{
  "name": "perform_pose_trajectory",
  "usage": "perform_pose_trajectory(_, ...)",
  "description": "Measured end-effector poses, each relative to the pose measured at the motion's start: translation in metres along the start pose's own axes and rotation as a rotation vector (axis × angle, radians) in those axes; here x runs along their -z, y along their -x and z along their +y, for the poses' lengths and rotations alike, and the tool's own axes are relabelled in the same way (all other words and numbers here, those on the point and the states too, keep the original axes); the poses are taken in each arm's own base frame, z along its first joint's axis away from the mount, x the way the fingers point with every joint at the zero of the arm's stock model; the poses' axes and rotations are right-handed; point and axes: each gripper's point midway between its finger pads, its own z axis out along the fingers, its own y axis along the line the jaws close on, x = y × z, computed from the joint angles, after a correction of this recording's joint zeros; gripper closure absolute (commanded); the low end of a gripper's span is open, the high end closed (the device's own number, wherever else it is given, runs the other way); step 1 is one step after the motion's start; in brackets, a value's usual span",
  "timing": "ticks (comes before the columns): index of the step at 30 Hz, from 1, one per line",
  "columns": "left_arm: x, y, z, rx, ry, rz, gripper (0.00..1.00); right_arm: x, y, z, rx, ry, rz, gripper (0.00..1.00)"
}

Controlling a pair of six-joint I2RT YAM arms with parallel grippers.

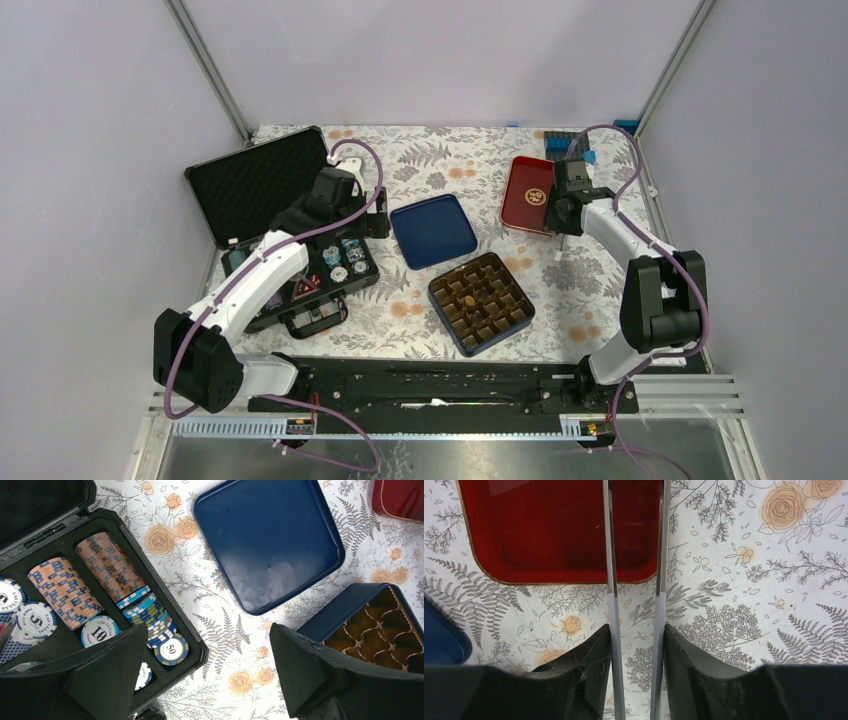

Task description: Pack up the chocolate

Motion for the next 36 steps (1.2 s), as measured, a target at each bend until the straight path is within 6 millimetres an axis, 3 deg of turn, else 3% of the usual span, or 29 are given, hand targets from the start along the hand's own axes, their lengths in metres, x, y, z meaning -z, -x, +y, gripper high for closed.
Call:
perform_pose_trajectory(7,-0.002,-0.001,0.0,0.0,0.002,0.006,0.01,-0.008,0.012,0.003,-0.007,0.003,-0.005,0.55)
perform_pose_trajectory(13,-0.002,-0.001,0.0,-0.001,0.003,0.006,0.01,-0.011,0.012,0.004,-0.002,0.006,0.001,0.65)
perform_pose_trajectory(22,-0.002,-0.001,0.0,0.0,0.003,0.006,0.01,-0.009,0.013,0.009,0.0,0.036,0.004,0.67)
perform_pose_trajectory(36,-0.002,-0.001,0.0,0.0,0.0,0.007,0.01,0.051,0.031,0.014,-0.028,0.151,-0.091,0.68)
